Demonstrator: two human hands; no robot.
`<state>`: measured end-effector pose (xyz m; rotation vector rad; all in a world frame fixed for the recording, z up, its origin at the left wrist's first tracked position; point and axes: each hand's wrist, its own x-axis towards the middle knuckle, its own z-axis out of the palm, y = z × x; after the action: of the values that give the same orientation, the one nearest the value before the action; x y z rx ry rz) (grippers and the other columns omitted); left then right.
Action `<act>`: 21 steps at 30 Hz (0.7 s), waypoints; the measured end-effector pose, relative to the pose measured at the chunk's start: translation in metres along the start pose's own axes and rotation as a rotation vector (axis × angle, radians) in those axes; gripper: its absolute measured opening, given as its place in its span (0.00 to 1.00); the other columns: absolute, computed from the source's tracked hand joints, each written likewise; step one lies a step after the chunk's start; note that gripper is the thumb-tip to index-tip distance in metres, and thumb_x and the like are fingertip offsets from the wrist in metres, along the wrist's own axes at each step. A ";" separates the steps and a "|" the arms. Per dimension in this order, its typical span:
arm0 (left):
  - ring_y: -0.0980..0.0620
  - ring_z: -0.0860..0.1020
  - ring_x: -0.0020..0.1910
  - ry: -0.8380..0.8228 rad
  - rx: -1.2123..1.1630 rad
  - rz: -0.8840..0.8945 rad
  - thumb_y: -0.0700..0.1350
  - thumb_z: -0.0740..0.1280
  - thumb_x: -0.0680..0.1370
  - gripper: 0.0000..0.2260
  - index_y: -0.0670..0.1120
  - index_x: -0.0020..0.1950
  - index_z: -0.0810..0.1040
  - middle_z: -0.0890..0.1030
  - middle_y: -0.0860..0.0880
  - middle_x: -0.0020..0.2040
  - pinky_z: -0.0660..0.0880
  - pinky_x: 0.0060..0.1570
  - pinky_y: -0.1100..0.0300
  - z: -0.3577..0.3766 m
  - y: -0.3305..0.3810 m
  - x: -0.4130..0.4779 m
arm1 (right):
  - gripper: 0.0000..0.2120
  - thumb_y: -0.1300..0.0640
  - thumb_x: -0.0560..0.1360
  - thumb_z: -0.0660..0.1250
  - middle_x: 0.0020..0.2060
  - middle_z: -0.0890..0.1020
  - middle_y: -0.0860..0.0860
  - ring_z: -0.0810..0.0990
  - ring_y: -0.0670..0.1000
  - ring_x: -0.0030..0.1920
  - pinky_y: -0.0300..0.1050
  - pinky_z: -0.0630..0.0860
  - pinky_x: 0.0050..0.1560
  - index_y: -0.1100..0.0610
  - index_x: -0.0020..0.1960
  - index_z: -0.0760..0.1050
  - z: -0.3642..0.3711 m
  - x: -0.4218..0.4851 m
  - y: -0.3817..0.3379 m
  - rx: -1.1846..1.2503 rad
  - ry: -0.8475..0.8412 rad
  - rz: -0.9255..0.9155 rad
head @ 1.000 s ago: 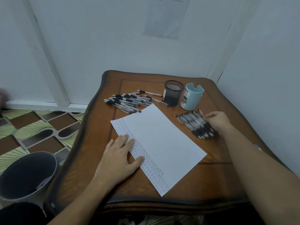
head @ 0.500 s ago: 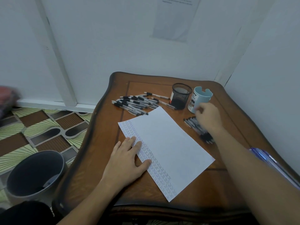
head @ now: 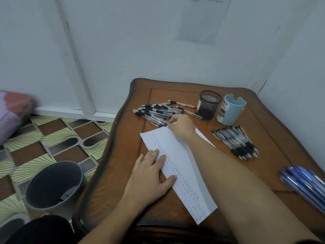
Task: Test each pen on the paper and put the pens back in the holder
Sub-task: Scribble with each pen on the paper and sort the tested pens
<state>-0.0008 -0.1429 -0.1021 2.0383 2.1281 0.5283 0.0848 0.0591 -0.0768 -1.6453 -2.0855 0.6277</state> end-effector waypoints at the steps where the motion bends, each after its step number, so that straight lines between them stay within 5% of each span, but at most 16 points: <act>1: 0.56 0.49 0.77 -0.002 -0.001 0.001 0.72 0.43 0.69 0.40 0.55 0.77 0.59 0.55 0.54 0.78 0.35 0.69 0.60 0.000 0.000 0.000 | 0.05 0.54 0.76 0.71 0.57 0.79 0.51 0.77 0.53 0.56 0.47 0.75 0.49 0.47 0.41 0.77 -0.002 -0.001 0.003 0.047 0.012 -0.003; 4: 0.55 0.51 0.77 0.002 -0.021 0.004 0.72 0.44 0.68 0.40 0.54 0.76 0.61 0.56 0.53 0.78 0.37 0.70 0.59 0.000 0.000 0.000 | 0.06 0.60 0.76 0.70 0.49 0.79 0.49 0.77 0.51 0.50 0.41 0.71 0.41 0.52 0.42 0.77 -0.022 -0.007 0.007 0.397 -0.003 0.025; 9: 0.54 0.52 0.77 0.004 -0.040 -0.007 0.70 0.44 0.70 0.39 0.53 0.76 0.61 0.58 0.52 0.78 0.42 0.74 0.56 0.003 0.000 0.000 | 0.02 0.57 0.80 0.66 0.48 0.83 0.51 0.80 0.53 0.52 0.49 0.76 0.50 0.51 0.49 0.75 -0.067 -0.028 0.017 1.118 0.038 0.260; 12: 0.53 0.53 0.77 0.015 -0.050 0.004 0.66 0.50 0.77 0.30 0.55 0.75 0.63 0.59 0.52 0.77 0.44 0.74 0.55 0.003 -0.001 0.000 | 0.05 0.54 0.85 0.56 0.38 0.82 0.51 0.81 0.52 0.37 0.53 0.80 0.45 0.48 0.55 0.70 -0.080 -0.050 0.027 1.385 0.073 0.234; 14: 0.54 0.52 0.77 0.013 -0.049 0.007 0.63 0.50 0.79 0.26 0.56 0.75 0.64 0.58 0.52 0.78 0.43 0.74 0.56 0.003 0.000 0.000 | 0.08 0.52 0.85 0.54 0.31 0.74 0.50 0.69 0.48 0.28 0.42 0.73 0.31 0.44 0.58 0.70 -0.086 -0.067 0.031 1.426 0.064 0.219; 17: 0.54 0.51 0.77 0.005 -0.038 -0.006 0.68 0.41 0.74 0.34 0.55 0.75 0.63 0.58 0.52 0.78 0.43 0.74 0.56 0.002 0.002 0.000 | 0.05 0.48 0.83 0.57 0.30 0.69 0.49 0.59 0.46 0.26 0.38 0.56 0.25 0.47 0.56 0.69 -0.090 -0.090 0.036 1.283 0.027 0.194; 21: 0.55 0.50 0.77 -0.018 0.028 -0.010 0.74 0.41 0.67 0.43 0.54 0.77 0.59 0.55 0.52 0.79 0.42 0.74 0.54 0.000 0.006 -0.002 | 0.06 0.56 0.80 0.66 0.26 0.66 0.48 0.59 0.46 0.24 0.37 0.59 0.24 0.51 0.47 0.69 -0.097 -0.116 0.040 1.187 0.032 0.110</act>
<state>0.0046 -0.1444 -0.0999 2.0377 2.1465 0.4790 0.1975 -0.0363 -0.0260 -1.0065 -1.1119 1.4666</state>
